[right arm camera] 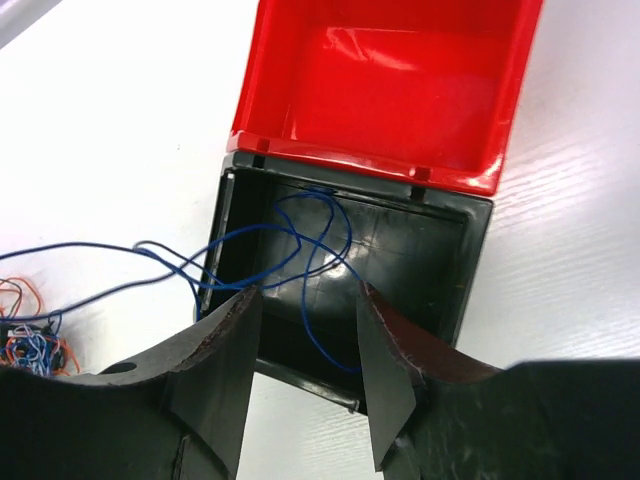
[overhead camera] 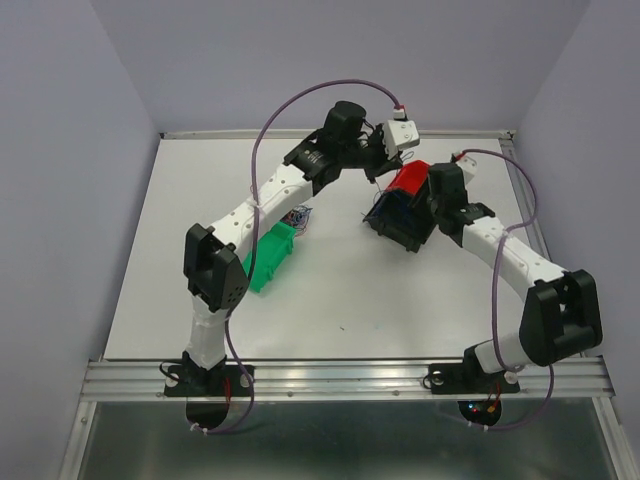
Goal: Untangle the cables
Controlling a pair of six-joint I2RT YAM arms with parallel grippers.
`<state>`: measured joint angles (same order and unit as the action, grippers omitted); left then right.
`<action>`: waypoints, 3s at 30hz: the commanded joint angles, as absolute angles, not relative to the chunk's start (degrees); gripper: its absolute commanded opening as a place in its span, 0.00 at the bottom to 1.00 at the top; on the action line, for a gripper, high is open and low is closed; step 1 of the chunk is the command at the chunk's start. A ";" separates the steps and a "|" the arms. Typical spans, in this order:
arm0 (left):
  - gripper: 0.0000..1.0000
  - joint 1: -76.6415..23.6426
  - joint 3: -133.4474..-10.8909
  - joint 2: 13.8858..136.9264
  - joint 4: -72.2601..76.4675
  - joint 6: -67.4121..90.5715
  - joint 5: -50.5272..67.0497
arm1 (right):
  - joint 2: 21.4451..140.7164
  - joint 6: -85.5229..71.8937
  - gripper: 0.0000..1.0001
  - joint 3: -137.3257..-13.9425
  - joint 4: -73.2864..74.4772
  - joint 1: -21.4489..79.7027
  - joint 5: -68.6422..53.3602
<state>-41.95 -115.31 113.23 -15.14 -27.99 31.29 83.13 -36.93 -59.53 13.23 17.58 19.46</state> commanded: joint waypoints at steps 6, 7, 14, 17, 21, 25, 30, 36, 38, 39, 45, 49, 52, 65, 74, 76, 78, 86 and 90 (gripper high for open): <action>0.00 -42.19 -115.49 114.87 -6.16 -22.33 37.79 | 70.41 -36.74 0.49 -55.20 12.39 17.14 27.68; 0.00 -42.19 -115.49 115.31 -5.80 -22.06 38.05 | 69.79 -36.65 0.49 -54.85 12.39 17.05 27.69; 0.00 -42.71 -112.42 118.21 -1.77 -20.40 40.95 | 65.84 -36.74 0.49 -54.14 12.39 16.70 29.09; 0.00 -43.42 -110.05 117.60 2.19 -20.04 41.22 | 62.59 -37.18 0.49 -53.18 12.39 16.44 31.02; 0.00 -43.68 -103.81 117.42 9.31 -18.55 42.10 | 59.59 -36.91 0.49 -52.30 12.39 16.26 32.25; 0.00 -44.56 -102.92 120.32 10.10 -17.67 43.24 | 59.06 -36.83 0.49 -52.29 12.48 15.82 32.08; 0.00 -46.05 -101.25 122.16 11.51 -17.14 42.20 | 59.06 -36.91 0.49 -52.21 12.39 15.64 31.82; 0.00 -46.05 -112.71 132.26 0.56 -18.45 39.02 | 59.33 -37.26 0.49 -52.03 12.30 15.38 31.29; 0.00 -46.05 -117.40 137.27 -7.01 -19.07 38.50 | 58.98 -37.53 0.49 -51.94 12.30 15.21 31.46; 0.00 -46.05 -119.77 138.33 -8.34 -19.42 37.89 | 58.71 -37.62 0.49 -51.86 12.39 15.12 31.46; 0.00 -46.23 -118.82 140.09 -9.22 -19.60 34.90 | 57.39 -37.97 0.49 -51.42 12.31 14.85 31.47; 0.00 -46.84 -121.11 142.11 -12.82 -21.61 33.23 | 57.04 -37.97 0.49 -51.24 12.31 14.68 31.38; 0.07 -47.20 -120.77 140.11 -12.22 -22.41 32.08 | 57.04 -38.06 0.49 -51.33 12.31 14.68 31.29; 0.51 -47.72 -114.08 124.90 -11.24 -22.85 29.36 | 56.78 -37.97 0.49 -51.24 12.31 14.15 31.12; 0.68 -47.64 -108.76 117.35 -22.16 -26.53 24.44 | 60.99 -37.01 0.49 -52.29 11.96 13.80 26.65; 0.70 -47.29 -104.00 113.84 -19.88 -26.89 21.29 | 63.01 -35.17 0.49 -52.91 11.25 13.80 23.22; 0.71 -45.54 -96.82 106.65 -13.57 -26.37 19.69 | 67.13 -33.67 0.50 -53.00 9.07 13.80 15.07; 0.76 -27.82 -82.27 94.06 -5.20 -19.26 32.83 | 71.28 -25.58 0.64 -50.80 -4.29 15.99 -7.10; 0.80 -17.94 -75.52 89.74 1.30 -13.89 39.72 | 74.95 -21.02 0.62 -51.59 -7.03 19.76 -10.72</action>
<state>-24.03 -80.03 95.33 -7.18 -19.57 31.55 72.25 -27.35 -51.55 1.56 16.53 -1.76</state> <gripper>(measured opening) 0.792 0.646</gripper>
